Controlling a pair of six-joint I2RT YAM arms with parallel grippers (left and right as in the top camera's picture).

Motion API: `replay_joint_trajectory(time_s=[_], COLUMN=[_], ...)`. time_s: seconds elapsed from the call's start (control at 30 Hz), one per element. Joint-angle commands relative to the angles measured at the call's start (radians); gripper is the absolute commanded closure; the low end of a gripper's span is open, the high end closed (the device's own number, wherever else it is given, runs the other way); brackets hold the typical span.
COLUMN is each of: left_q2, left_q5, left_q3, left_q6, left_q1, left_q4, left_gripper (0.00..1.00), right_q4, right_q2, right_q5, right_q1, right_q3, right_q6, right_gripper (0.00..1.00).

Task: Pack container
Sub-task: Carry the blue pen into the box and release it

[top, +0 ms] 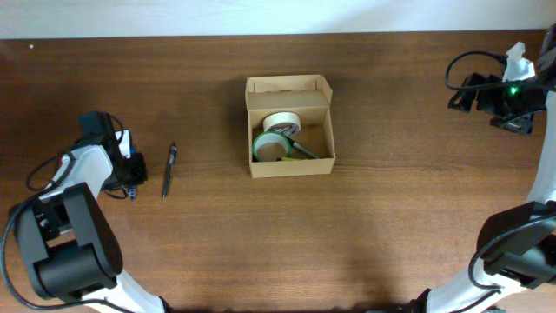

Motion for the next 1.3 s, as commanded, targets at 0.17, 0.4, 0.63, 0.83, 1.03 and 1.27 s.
replay_joint_trajectory(time_s=[0.17, 0.4, 0.63, 0.83, 1.03, 1.27], left_q2=[0.032, -0.012, -0.064, -0.064, -0.008, 0.182], left_q5=[0.012, 0.177, 0.431, 0.367, 0.154, 0.046], left_q3=[0.015, 0.323, 0.930, 1.180, 1.179, 1.179], left_q6=[0.014, 0.120, 0.431, 0.632, 0.661, 0.778], left_q1=[0.003, -0.001, -0.094, -0.360, -0.671, -0.858], left_q4=[-0.025, -0.298, -0.663, -0.856, -0.916, -0.937], left_gripper=[0.98, 0.98, 0.98, 0.99, 0.98, 0.98], right_q4=[0.000, 0.000, 0.000, 0.000, 0.000, 0.000], right_q2=[0.007, 0.007, 0.007, 0.007, 0.007, 0.007], right_q5=[-0.013, -0.013, -0.013, -0.013, -0.013, -0.013], right_q1=[0.000, 0.000, 0.000, 0.000, 0.000, 0.000], right_q3=[-0.003, -0.003, -0.003, -0.003, -0.003, -0.003], right_q6=[0.008, 0.008, 0.008, 0.008, 0.008, 0.008], right_gripper=[0.01, 0.01, 0.01, 0.01, 0.01, 0.01])
